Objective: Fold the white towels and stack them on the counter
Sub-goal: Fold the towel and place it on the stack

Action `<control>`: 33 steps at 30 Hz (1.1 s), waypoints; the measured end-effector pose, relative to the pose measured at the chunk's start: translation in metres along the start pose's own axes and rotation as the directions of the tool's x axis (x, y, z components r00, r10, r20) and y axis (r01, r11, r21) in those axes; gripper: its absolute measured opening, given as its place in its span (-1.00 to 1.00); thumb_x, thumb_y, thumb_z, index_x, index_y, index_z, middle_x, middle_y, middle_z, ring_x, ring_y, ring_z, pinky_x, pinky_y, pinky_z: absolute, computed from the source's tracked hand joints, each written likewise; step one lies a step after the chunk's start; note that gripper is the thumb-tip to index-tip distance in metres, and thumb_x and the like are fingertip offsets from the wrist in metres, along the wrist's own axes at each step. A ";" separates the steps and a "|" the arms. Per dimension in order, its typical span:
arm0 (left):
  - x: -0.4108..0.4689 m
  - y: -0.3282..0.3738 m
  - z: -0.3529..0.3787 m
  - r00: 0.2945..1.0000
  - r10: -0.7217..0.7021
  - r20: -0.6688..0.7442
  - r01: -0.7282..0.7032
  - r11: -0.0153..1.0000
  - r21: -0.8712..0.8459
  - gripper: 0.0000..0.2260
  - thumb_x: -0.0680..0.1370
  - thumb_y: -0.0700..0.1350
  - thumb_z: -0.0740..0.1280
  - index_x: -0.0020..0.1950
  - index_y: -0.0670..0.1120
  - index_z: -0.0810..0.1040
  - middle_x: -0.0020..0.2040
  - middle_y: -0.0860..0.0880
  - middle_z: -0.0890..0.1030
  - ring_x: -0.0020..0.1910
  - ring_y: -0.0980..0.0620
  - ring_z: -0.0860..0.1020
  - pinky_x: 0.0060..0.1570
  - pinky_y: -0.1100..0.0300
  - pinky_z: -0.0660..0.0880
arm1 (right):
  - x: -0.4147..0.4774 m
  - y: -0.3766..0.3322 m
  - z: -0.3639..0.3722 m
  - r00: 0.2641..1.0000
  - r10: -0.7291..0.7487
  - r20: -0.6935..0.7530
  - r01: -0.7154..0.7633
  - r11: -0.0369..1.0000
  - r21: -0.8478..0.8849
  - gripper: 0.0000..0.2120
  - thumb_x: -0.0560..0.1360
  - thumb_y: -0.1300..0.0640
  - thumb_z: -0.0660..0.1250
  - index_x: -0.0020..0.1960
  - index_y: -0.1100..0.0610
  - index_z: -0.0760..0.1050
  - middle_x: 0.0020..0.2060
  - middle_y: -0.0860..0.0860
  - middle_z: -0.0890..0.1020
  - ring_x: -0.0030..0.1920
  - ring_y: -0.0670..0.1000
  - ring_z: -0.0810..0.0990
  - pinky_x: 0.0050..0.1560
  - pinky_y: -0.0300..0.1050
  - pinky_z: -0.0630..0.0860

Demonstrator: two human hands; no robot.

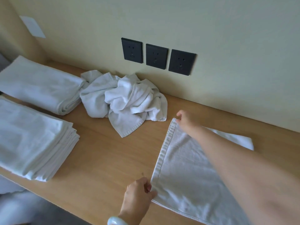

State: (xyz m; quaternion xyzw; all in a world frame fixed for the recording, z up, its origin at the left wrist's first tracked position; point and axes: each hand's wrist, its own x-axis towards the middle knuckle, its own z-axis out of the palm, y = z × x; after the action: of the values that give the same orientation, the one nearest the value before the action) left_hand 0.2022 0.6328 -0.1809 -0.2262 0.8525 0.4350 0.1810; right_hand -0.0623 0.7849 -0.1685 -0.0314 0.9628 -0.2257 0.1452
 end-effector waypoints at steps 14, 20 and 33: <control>-0.003 -0.001 0.004 0.998 0.025 -0.050 -0.018 0.990 0.139 -0.75 0.49 -0.01 0.35 -0.27 0.10 0.29 -0.23 0.07 0.49 -0.18 0.13 0.44 -0.19 0.33 0.35 | 0.005 0.002 0.018 0.983 -0.121 -0.141 0.097 0.981 -0.170 -0.85 0.55 0.17 0.33 0.01 0.26 0.47 -0.01 0.13 0.55 -0.06 0.12 0.56 -0.13 -0.11 0.45; -0.001 0.002 0.001 0.999 0.035 -0.013 -0.032 0.984 0.173 -0.78 0.48 -0.05 0.35 -0.26 0.12 0.32 -0.18 0.09 0.47 -0.12 0.14 0.48 -0.11 0.33 0.39 | 0.010 -0.004 0.015 0.944 -0.216 -0.249 0.222 0.975 -0.003 -0.91 0.48 0.25 0.39 -0.14 0.24 0.50 -0.13 0.03 0.43 -0.29 -0.01 0.46 -0.30 -0.22 0.35; 0.133 0.113 -0.011 0.953 0.294 -0.067 -0.259 0.912 0.319 -0.89 0.59 -0.13 0.29 0.09 -0.08 0.41 0.09 -0.05 0.44 0.13 -0.06 0.44 0.19 0.11 0.40 | -0.035 0.192 -0.089 0.934 0.285 -0.214 -0.255 0.954 0.159 -0.79 0.44 0.30 0.40 -0.26 0.02 0.53 -0.21 -0.01 0.59 -0.03 0.12 0.60 -0.02 -0.10 0.47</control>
State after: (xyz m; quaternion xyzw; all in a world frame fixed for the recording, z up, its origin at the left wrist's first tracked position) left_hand 0.0291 0.6524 -0.1670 -0.0967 0.9420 0.3049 0.1014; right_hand -0.0535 0.9993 -0.1685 0.1376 0.9518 -0.2672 0.0621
